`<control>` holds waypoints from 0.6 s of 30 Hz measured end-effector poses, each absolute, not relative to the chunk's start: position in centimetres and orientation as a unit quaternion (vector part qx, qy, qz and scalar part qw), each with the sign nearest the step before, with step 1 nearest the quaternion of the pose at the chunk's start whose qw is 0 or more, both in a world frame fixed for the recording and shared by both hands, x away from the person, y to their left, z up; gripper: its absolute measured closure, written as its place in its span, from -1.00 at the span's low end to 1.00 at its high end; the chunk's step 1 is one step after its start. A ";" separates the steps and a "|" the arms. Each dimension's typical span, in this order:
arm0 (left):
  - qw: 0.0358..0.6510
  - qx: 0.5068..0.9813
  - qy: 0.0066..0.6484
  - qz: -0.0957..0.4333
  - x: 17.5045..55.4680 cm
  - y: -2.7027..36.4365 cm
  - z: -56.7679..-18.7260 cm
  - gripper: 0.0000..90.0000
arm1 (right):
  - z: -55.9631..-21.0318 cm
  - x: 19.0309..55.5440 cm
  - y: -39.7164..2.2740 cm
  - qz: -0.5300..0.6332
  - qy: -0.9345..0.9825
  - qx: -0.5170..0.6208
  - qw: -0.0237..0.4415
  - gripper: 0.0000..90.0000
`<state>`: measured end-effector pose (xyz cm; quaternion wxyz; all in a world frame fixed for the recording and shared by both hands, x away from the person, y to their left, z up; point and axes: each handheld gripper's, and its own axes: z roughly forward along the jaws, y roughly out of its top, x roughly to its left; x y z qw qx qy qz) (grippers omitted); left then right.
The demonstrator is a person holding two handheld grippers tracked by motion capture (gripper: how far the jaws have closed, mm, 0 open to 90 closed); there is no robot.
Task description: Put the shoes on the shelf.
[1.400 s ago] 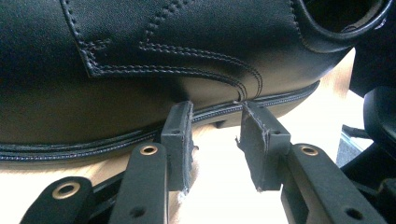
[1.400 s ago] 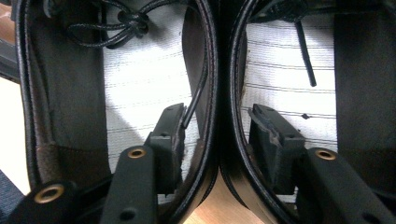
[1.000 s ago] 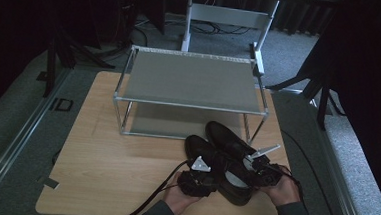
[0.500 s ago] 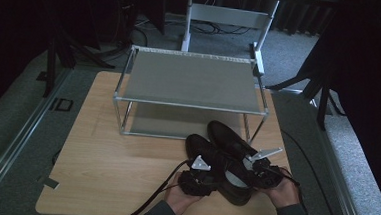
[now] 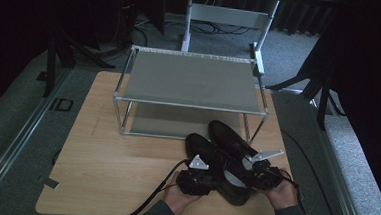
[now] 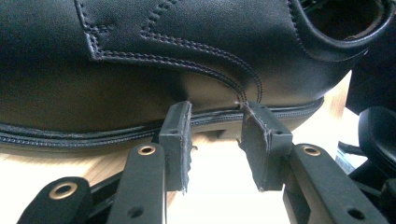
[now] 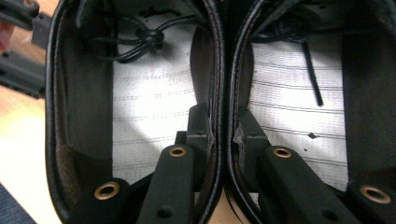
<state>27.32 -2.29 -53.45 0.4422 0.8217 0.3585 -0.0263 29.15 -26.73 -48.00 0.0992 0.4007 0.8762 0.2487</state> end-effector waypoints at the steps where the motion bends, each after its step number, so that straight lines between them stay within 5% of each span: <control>1: 0.444 0.820 0.361 -0.026 27.3 -2.2 -53.4 0.40 | -48.0 29.2 -26.7 0.250 0.875 0.402 0.100 0.77; 18: 0.451 0.801 0.394 -0.002 28.6 0.1 -52.9 0.39 | -47.7 31.1 -24.4 0.274 0.869 0.399 0.099 0.77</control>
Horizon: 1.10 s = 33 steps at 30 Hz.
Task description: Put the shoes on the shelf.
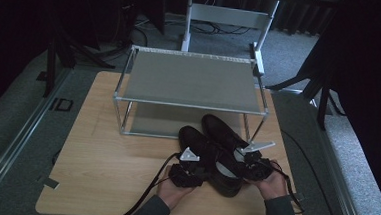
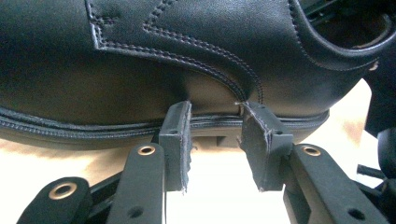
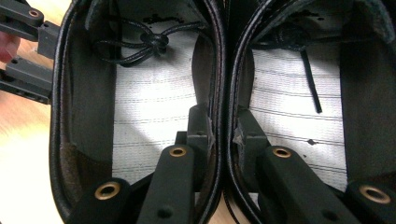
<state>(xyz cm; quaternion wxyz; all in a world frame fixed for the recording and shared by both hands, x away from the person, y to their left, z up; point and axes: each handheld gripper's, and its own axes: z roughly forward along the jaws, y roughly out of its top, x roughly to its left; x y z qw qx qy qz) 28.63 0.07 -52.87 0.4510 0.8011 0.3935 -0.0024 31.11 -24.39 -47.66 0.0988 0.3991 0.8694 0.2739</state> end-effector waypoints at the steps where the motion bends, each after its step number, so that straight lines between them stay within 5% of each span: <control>1: 0.451 0.799 0.396 -0.001 28.8 0.2 -52.8 0.40 | -47.6 31.3 -24.3 0.275 0.869 0.400 0.100 0.77; 33: 0.452 0.774 0.438 0.068 33.8 3.3 -51.6 0.52 | -46.8 36.5 -19.7 0.300 0.834 0.448 0.121 0.76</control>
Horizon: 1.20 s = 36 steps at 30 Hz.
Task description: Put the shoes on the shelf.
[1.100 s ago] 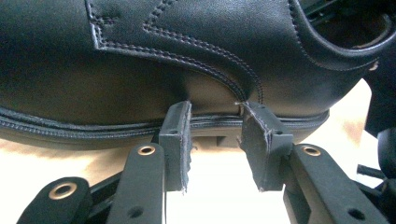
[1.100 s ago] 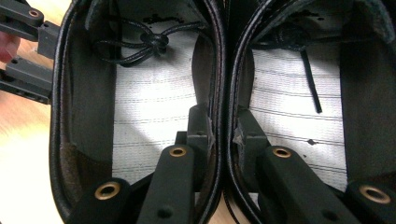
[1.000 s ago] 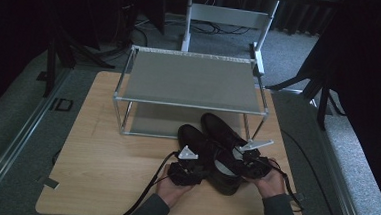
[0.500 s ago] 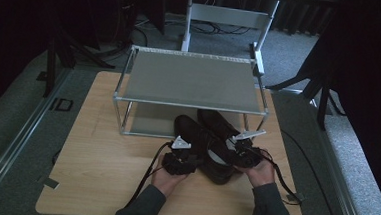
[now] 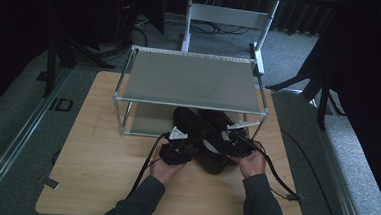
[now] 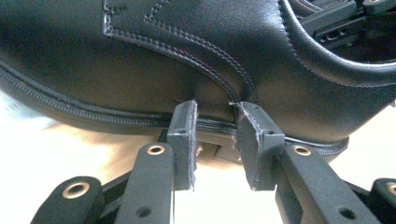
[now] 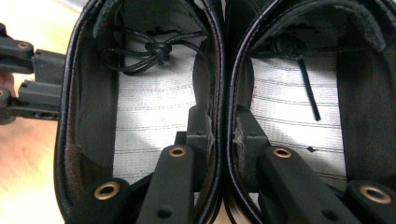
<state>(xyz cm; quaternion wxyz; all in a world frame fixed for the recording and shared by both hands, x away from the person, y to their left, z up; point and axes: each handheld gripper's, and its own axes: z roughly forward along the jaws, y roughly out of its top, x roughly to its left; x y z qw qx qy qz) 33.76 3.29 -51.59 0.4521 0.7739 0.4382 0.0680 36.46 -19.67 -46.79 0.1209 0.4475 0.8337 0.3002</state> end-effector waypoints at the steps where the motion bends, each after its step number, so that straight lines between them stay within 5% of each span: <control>1: 0.451 0.772 0.441 0.075 34.3 3.3 -51.4 0.52 | -46.6 36.9 -19.4 0.301 0.827 0.459 0.125 0.76; 22: 0.432 0.767 0.457 0.130 34.7 3.6 -51.0 0.42 | -47.3 38.8 -17.4 0.315 0.787 0.509 0.149 0.76; 36: 0.450 0.743 0.478 0.134 37.0 3.2 -51.5 0.66 | -47.9 39.2 -16.2 0.336 0.752 0.537 0.183 0.75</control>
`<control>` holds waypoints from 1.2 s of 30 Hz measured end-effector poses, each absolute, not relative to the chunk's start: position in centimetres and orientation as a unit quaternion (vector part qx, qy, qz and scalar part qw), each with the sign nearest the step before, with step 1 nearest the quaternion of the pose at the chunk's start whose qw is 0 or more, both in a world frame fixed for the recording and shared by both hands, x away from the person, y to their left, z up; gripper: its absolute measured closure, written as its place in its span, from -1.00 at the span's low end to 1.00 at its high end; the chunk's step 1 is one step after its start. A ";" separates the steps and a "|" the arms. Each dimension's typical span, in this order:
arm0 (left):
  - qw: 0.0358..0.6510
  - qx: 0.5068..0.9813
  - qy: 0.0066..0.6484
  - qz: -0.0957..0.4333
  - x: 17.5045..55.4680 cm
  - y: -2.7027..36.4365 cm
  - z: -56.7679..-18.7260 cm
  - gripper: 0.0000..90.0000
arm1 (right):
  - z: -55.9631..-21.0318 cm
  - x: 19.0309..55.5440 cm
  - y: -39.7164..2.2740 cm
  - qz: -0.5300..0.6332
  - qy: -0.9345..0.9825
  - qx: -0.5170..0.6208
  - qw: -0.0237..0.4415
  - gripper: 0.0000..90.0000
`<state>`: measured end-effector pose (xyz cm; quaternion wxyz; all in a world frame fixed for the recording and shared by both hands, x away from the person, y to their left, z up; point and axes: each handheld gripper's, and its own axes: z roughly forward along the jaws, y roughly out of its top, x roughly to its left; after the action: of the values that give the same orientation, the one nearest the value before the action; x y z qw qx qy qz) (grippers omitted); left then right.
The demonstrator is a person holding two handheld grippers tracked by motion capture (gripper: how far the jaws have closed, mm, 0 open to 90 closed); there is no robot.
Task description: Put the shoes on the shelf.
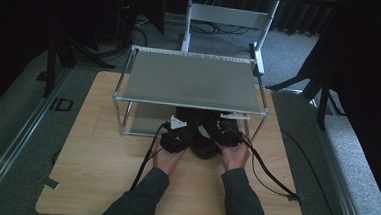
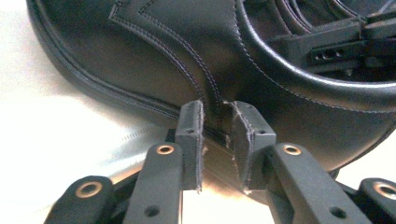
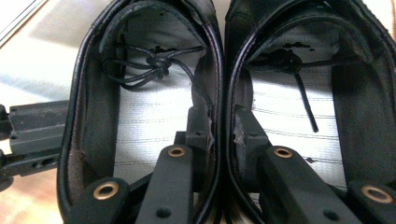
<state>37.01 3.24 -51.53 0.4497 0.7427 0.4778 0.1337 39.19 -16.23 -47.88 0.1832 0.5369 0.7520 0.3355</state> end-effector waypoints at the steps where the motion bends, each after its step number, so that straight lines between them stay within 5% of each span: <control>1: 0.452 0.740 0.479 0.135 37.2 3.1 -51.6 0.68 | -48.0 39.3 -16.2 0.336 0.749 0.540 0.185 0.75; 29: 0.442 0.734 0.460 0.234 40.6 2.1 -52.8 0.96 | -49.4 40.5 -13.8 0.383 0.679 0.560 0.281 0.74; 32: 0.419 0.737 0.476 0.231 41.1 2.3 -53.2 0.78 | -49.7 40.7 -14.1 0.399 0.666 0.551 0.306 0.30; 36: 0.419 0.741 0.474 0.226 41.4 2.6 -53.3 0.58 | -49.3 40.2 -14.4 0.415 0.668 0.528 0.322 0.01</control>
<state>41.40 2.62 -53.25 0.4192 0.7409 0.4739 0.2256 40.21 -14.42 -49.30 0.3216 0.5277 0.6676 0.4152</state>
